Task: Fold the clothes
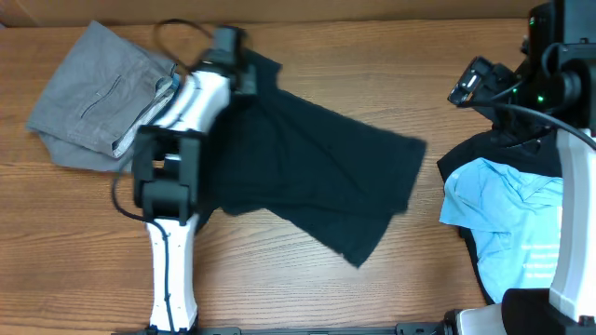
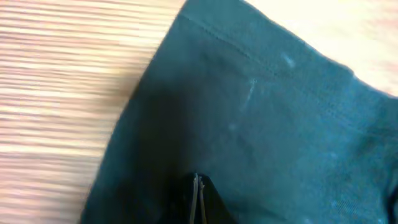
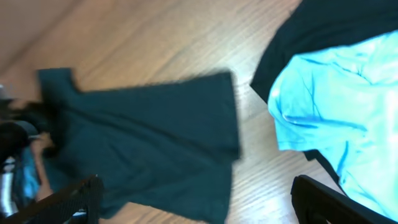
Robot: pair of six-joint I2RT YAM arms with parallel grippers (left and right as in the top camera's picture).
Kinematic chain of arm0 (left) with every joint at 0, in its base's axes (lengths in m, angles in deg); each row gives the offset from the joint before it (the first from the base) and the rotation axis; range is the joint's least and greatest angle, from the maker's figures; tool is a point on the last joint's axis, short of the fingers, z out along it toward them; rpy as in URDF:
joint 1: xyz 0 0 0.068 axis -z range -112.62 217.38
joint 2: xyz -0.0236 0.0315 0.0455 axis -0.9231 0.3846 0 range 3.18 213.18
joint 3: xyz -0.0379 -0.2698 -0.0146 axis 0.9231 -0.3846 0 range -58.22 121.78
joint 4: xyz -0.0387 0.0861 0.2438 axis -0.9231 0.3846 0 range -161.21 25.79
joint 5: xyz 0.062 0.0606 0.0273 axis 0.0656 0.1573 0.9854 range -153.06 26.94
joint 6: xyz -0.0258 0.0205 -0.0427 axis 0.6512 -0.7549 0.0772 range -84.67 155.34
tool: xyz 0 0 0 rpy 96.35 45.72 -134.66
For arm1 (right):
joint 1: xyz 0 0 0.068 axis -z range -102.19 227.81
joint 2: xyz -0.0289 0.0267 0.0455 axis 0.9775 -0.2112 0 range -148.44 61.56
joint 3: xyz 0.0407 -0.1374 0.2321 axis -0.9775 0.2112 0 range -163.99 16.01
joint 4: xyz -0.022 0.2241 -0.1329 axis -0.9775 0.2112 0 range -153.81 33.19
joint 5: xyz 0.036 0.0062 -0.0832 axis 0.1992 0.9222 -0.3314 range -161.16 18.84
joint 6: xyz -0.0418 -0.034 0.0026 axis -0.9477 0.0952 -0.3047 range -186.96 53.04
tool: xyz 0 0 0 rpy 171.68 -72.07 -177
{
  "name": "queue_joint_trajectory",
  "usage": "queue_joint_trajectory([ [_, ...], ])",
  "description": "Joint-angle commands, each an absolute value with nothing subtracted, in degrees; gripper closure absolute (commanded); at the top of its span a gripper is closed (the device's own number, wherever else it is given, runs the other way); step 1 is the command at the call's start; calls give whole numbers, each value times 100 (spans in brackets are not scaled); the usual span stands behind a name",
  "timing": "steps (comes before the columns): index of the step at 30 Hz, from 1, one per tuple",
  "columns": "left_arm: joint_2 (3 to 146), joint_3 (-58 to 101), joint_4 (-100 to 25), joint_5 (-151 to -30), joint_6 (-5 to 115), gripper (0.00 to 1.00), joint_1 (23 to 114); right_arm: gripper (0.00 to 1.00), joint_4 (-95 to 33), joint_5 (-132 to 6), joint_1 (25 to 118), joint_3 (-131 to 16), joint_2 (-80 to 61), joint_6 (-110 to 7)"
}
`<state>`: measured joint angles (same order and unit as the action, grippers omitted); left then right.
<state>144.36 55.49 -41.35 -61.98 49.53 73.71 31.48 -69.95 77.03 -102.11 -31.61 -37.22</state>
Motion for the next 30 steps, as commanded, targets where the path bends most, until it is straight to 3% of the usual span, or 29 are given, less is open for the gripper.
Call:
queue_joint_trajectory([
  [1, 14589, 6316, -3929, -7293, 5246, 96, 7028, 0, 2912, -7067, 7719, -9628, -3336, -3779],
  [8, 14587, 8170, -2836, -8170, 4721, 87, 6809, 1, 1480, -6955, 7719, -8048, -3368, -4107],
  [13, 14587, 9744, -1387, -8261, 4184, 78, 6833, 20, -17, -6953, 7719, -6865, -3373, -4107],
  [19, 14587, 12001, 654, -8261, 3666, 64, 6866, 24, -1755, -6833, 7719, -5694, -3423, -4216],
  [22, 14137, 12163, 1161, -8248, 3504, 60, 6883, 28, -2096, -6807, 7723, -5534, -3685, -4212],
  [30, 12891, 12172, 2036, -7586, 3137, 59, 6947, 25, -2725, -6164, 7723, -5534, -4617, -4450],
])
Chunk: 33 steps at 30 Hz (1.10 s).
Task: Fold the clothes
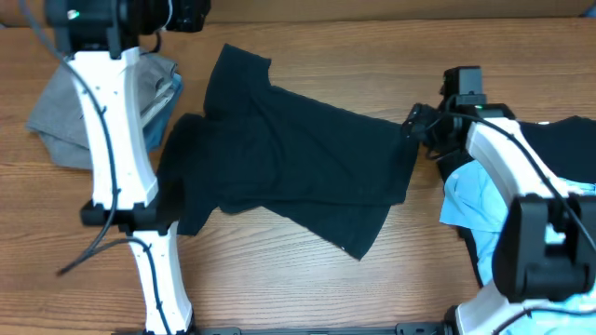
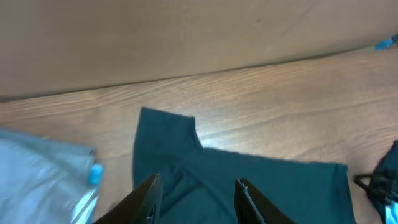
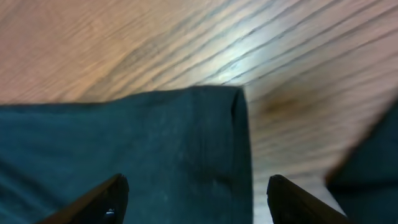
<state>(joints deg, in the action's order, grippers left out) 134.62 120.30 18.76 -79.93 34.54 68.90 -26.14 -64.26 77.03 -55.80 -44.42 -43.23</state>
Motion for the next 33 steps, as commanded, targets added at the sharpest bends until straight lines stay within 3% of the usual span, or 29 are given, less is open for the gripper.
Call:
queue_joint_trajectory([
  [1, 12738, 12170, 2160, -7413, 3124, 59, 6960, 25, -2787, -6164, 7725, -5534, -4697, -4450],
  [13, 11621, 12157, 2558, -7215, 3218, 55, 6971, 38, -3228, -6354, 7723, -5534, -5508, -4446],
  [20, 11341, 12152, 2558, -7206, 3213, 53, 7133, 96, -3890, -6424, 7870, -5691, -5604, -4443],
  [30, 11309, 11870, 2558, -7182, 3213, 50, 7157, 96, -3890, -6404, 8547, -6985, -5600, -4435],
  [33, 11309, 11656, 2558, -7142, 3211, 50, 7157, 81, -3720, -6396, 8635, -7269, -5587, -4522],
])
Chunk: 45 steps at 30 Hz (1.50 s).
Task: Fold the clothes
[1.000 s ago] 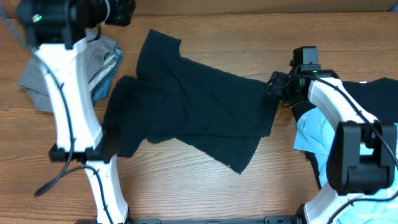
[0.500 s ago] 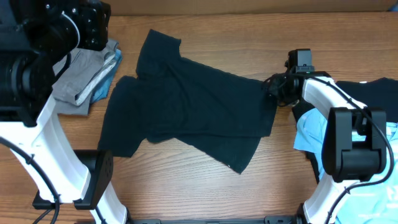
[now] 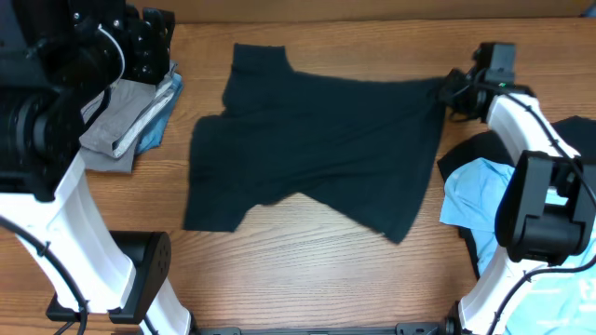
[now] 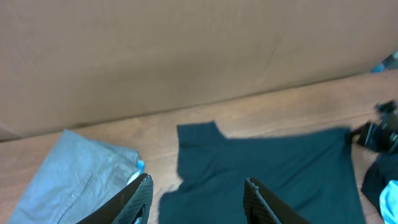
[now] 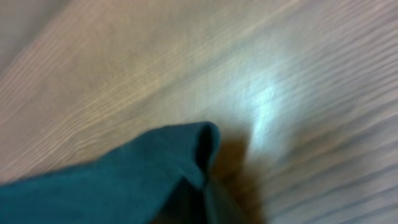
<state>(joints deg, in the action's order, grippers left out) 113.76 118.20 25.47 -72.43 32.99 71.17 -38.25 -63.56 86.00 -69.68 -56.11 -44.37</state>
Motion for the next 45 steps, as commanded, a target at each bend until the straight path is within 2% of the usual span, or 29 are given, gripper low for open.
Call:
queue_joint_trajectory([
  [1, 11300, 11617, 2558, -7142, 3207, 49, 7157, 79, -3593, -6363, 8661, -7357, -5561, -4579],
  [3, 11287, 11597, 2558, -7114, 3205, 49, 7157, 68, -3346, -6328, 8702, -7486, -5486, -4638],
  [5, 11237, 11597, 2558, -6968, 3207, 49, 7157, 62, -3027, -6291, 8726, -7606, -5342, -4658],
  [10, 10939, 11534, 2558, -6651, 3213, 47, 7154, 55, -2369, -5635, 8731, -7698, -4711, -5031],
  [14, 10332, 11007, 2558, -6133, 3320, 42, 7154, 49, -1853, -5180, 8731, -7698, -4015, -5093],
  [16, 9982, 10594, 2558, -5844, 3362, 36, 7152, 44, -1558, -5036, 8731, -7698, -3615, -5093],
  [17, 9755, 10281, 2558, -5658, 3452, 31, 7152, 41, -1403, -4951, 8724, -7698, -3430, -5093],
  [18, 9575, 9991, 2558, -5597, 3471, 28, 7152, 32, -1230, -4870, 8722, -7698, -3248, -5093],
  [19, 9407, 9682, 2558, -5601, 3471, 25, 7152, 14, -1034, -4824, 8720, -7698, -3080, -5088],
  [20, 9263, 9354, 2558, -5606, 3519, 23, 7152, 9, -826, -4780, 8720, -7698, -2934, -5084],
  [25, 8979, 7661, 2558, -5831, 3707, 18, 7152, 11, 319, -4756, 8720, -7696, -2612, -5049],
  [28, 9077, 6666, 2549, -6021, 3718, 26, 7152, 20, 916, -4796, 8720, -7573, -2717, -5047],
  [31, 9276, 5877, 2477, -6032, 3882, 20, 7150, 28, 1084, -4798, 8720, -7136, -2811, -5044],
  [34, 9512, 5317, 2280, -6054, 3919, 16, 7148, 29, 914, -4844, 8720, -6332, -2826, -4885],
  [38, 9862, 4832, 1985, -6248, 3924, 15, 7146, 30, 439, -4855, 8720, -5009, -2826, -4634],
  [45, 10404, 4695, 1778, -6270, 3926, 12, 6927, 33, -621, -4638, 8720, -3110, -2826, -4417],
])
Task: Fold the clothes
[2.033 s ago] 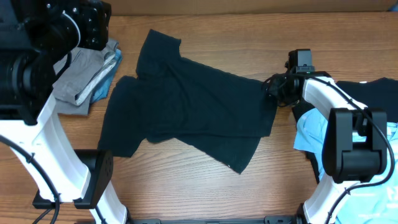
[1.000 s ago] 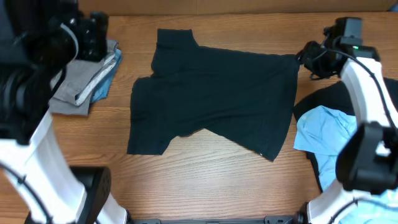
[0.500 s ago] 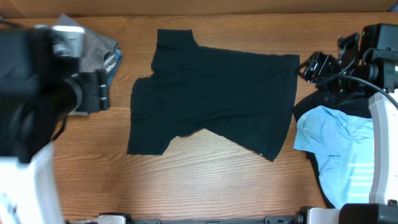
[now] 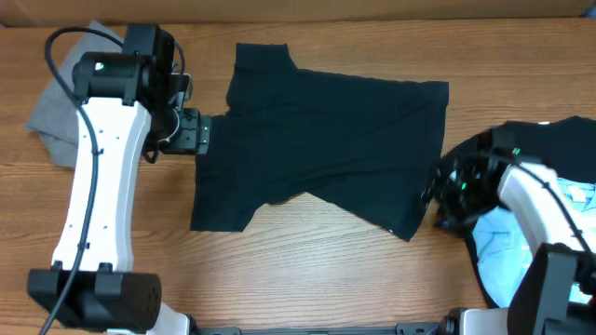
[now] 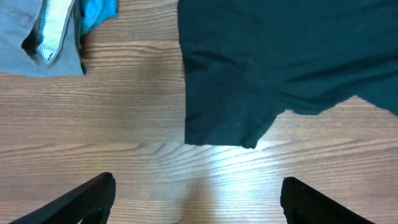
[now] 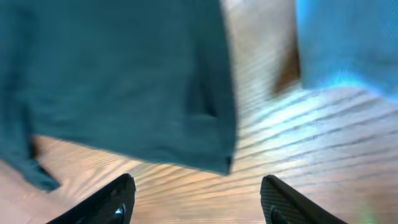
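Note:
A dark T-shirt (image 4: 321, 140) lies spread flat in the middle of the table, one sleeve pointing to the far edge. My left gripper (image 4: 189, 133) hangs open just left of the shirt's left edge. In the left wrist view the shirt's left sleeve (image 5: 242, 93) lies ahead of the left gripper (image 5: 196, 205), which holds nothing. My right gripper (image 4: 436, 197) is open beside the shirt's near right corner. That corner (image 6: 221, 155) shows just ahead of the right gripper (image 6: 199, 202).
Folded grey trousers (image 4: 51, 107) lie at the far left, with a blue item (image 5: 99, 9) tucked beside them. A pile of light blue (image 4: 507, 251) and black clothes (image 4: 559, 140) sits at the right edge, close to my right arm.
My right gripper, then shut on the shirt's far right corner, is now open by its near right corner. My left gripper has come down from high at the far left to the shirt's left edge.
First my left gripper was shut on the crumpled shirt's far left part, with the right arm off to the right. Then the left was open and raised, the right open at the shirt's right edge. Then the right held the far right corner. Now the shirt lies spread, both grippers open.

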Robot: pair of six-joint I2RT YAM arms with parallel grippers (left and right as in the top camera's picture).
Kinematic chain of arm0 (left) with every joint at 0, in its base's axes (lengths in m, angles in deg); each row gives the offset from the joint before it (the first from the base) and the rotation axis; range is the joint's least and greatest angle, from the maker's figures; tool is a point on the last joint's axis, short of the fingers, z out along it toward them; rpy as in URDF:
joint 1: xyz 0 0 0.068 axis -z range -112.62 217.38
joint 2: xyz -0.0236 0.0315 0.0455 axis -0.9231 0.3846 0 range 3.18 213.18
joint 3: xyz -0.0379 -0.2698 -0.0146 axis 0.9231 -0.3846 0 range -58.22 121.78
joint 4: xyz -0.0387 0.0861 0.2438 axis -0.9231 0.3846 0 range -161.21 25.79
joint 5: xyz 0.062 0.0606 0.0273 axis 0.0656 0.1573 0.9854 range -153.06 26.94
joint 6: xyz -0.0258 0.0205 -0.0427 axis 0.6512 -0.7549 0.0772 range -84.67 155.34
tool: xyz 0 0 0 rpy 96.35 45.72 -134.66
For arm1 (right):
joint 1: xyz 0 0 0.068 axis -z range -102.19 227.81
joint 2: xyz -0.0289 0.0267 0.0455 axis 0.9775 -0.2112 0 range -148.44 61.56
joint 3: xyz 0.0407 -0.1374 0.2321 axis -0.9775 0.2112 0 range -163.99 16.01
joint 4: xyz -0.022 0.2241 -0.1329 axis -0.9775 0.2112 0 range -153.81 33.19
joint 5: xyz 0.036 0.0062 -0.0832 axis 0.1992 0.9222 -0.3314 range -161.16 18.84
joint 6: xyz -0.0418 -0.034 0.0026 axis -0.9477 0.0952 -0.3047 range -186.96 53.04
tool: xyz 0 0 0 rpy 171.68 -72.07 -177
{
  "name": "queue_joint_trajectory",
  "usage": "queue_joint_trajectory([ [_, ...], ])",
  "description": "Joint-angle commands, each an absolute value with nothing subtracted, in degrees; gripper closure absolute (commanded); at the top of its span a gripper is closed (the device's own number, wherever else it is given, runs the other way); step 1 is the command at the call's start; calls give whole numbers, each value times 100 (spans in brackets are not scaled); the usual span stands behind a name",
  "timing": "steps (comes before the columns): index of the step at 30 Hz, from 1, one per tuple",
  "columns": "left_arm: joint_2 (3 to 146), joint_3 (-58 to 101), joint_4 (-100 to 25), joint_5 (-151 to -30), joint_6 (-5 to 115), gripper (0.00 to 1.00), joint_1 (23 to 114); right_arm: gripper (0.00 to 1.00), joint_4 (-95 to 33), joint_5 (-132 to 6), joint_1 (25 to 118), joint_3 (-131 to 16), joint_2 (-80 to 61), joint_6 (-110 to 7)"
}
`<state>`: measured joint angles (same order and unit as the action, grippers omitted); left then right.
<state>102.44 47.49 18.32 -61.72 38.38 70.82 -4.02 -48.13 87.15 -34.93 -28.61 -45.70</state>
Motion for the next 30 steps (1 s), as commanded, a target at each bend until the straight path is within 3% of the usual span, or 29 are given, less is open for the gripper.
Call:
queue_joint_trajectory([
  [1, 10437, 4695, 1749, -6288, 3946, 12, 6855, 33, -793, -4577, 8720, -2931, -2826, -4419],
  [13, 10476, 4695, 1570, -6467, 3983, 7, 6075, 42, -1960, -4256, 8639, -2181, -2826, -4159],
  [17, 10476, 4695, 1535, -6465, 3983, 7, 5987, 62, -1936, -4234, 8447, -2183, -2826, -4159],
  [19, 10476, 4695, 1535, -6460, 3963, 6, 5978, 83, -1862, -4238, 8414, -2201, -2826, -4159],
  [22, 10476, 4695, 1535, -6456, 3954, 5, 5978, 96, -1622, -4313, 8444, -2356, -2818, -4161],
  [30, 10476, 4695, 1540, -6458, 3873, 4, 5978, 96, 439, -6072, 8571, -3890, -2470, -3998],
])
